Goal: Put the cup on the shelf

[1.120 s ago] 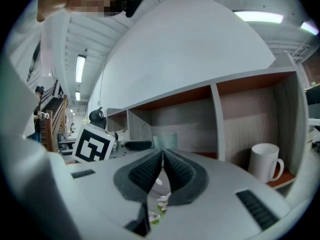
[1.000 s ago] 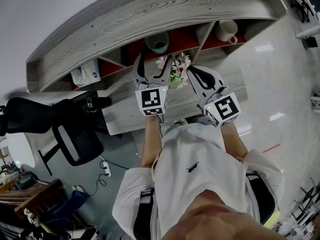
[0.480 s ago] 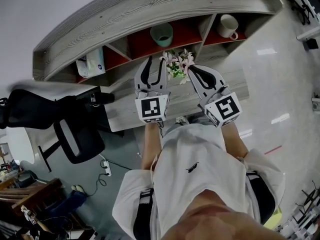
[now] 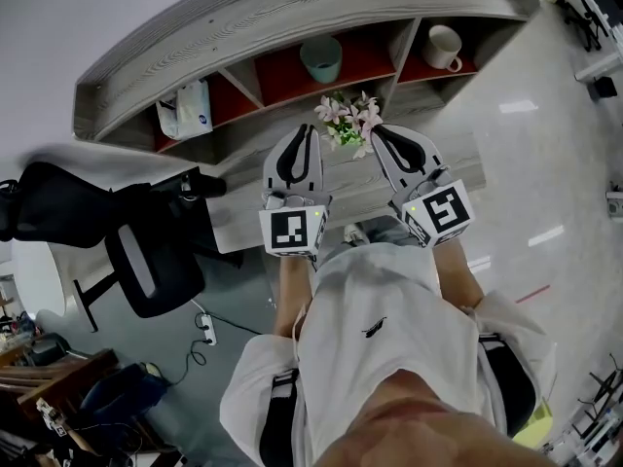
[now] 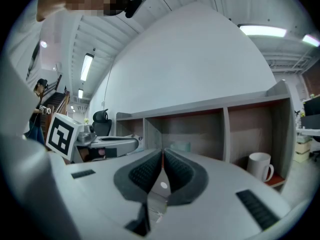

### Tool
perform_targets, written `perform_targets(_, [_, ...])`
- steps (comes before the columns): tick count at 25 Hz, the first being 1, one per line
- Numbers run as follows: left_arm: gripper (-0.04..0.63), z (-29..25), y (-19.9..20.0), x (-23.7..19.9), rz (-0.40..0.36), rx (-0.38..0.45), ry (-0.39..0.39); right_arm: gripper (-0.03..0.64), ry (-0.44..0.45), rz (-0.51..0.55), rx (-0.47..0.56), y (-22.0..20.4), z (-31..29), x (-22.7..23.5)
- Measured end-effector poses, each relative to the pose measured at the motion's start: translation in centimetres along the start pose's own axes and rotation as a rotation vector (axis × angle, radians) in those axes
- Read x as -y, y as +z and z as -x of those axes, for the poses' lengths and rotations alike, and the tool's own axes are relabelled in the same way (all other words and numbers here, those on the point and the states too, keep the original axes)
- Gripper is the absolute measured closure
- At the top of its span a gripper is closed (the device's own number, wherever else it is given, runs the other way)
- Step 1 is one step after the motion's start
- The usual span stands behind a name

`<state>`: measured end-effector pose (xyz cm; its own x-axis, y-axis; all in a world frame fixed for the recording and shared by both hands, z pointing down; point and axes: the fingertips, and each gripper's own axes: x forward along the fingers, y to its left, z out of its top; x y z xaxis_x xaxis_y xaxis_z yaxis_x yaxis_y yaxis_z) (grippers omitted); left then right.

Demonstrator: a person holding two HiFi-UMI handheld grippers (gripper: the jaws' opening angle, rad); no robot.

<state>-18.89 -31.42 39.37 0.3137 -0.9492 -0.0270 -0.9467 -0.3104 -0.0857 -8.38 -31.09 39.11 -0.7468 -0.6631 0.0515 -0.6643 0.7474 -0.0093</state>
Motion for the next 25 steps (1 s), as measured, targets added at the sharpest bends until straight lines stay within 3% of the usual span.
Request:
perform_targets(9, [0.561,3.6,-1.1,1.4,0.064,-0.025,-0.029,0.581,-0.016,-0.009,-0.041,-1.4,1.3,-1.4])
perform_targets(25, [0.561,3.8,-1.3,1.9,0.044,-0.039,-0.053,0.581,0.004,-0.002,-0.048,-1.6,1.4,-2.3])
